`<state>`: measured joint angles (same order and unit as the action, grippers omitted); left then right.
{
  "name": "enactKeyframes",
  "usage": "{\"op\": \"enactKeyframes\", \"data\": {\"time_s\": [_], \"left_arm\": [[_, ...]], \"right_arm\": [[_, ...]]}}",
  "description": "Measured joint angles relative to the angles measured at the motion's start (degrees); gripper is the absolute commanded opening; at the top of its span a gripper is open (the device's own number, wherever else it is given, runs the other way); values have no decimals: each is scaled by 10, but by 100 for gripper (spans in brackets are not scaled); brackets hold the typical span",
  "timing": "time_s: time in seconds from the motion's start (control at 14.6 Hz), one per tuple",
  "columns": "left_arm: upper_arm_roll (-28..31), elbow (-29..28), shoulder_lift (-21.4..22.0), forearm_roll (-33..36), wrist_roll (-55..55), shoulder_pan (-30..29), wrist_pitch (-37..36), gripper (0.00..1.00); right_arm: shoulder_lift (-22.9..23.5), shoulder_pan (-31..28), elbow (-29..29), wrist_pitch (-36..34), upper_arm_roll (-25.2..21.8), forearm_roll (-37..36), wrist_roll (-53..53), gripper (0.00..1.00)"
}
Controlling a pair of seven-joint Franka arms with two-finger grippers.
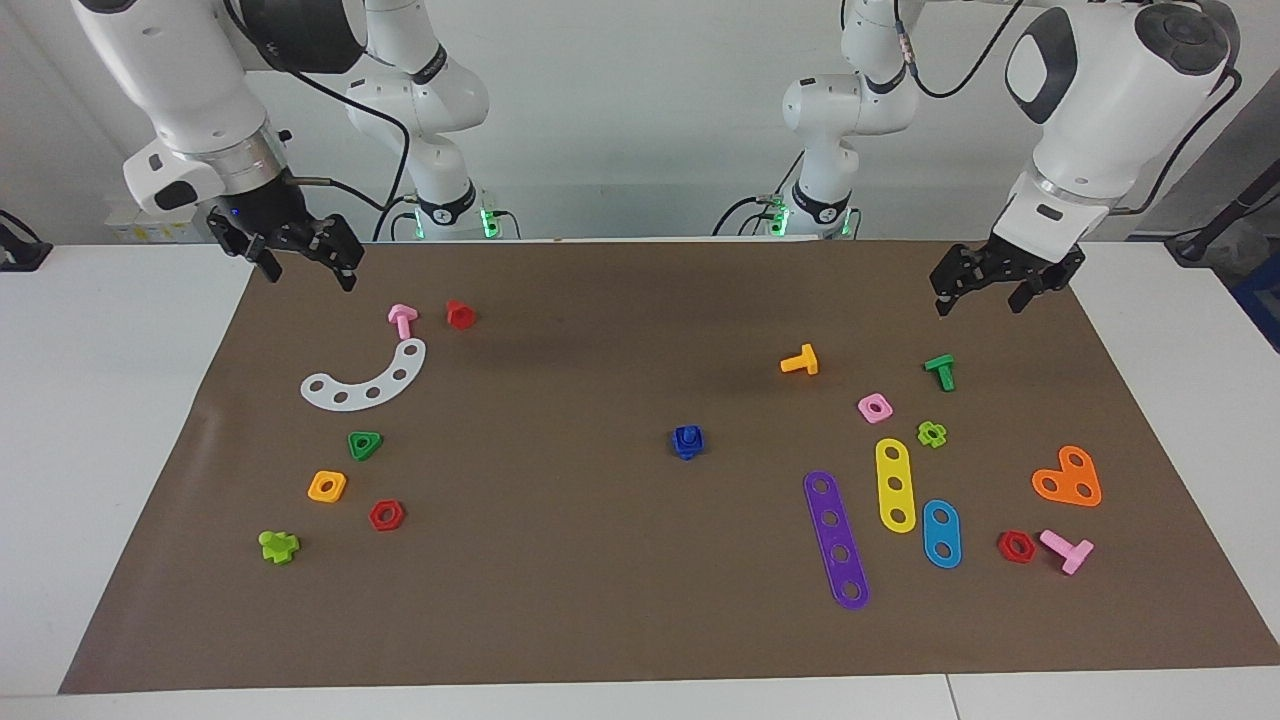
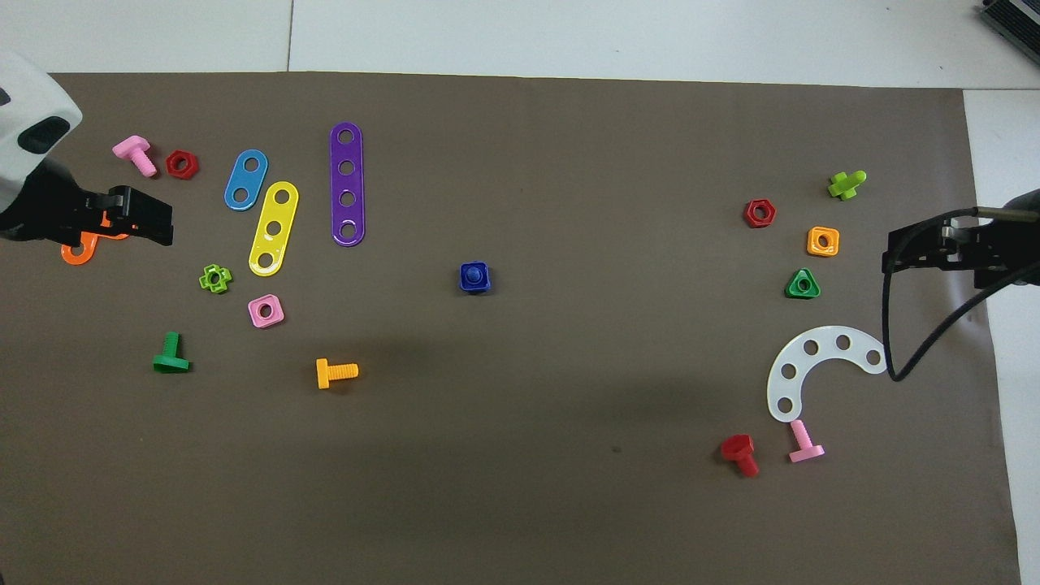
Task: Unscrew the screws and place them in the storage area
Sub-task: 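Reach the left gripper over the dark blue nut stack at centre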
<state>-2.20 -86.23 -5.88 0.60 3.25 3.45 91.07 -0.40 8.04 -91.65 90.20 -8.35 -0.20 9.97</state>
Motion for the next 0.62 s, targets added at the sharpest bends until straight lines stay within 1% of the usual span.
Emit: {"op": "enactKeyframes", "data": {"time_s": [0.34,0.48,0.62], "left_arm": [[-2,-7,1,0,0,1,3,100],[-6,-34,7,-1,0,4,38,100],[-9,-65,13,-21,2,18,70,100]], "right_arm": [[0,0,0,0,0,0,0,100],[0,0,0,0,0,0,0,100],[0,0,0,0,0,0,0,100]]}}
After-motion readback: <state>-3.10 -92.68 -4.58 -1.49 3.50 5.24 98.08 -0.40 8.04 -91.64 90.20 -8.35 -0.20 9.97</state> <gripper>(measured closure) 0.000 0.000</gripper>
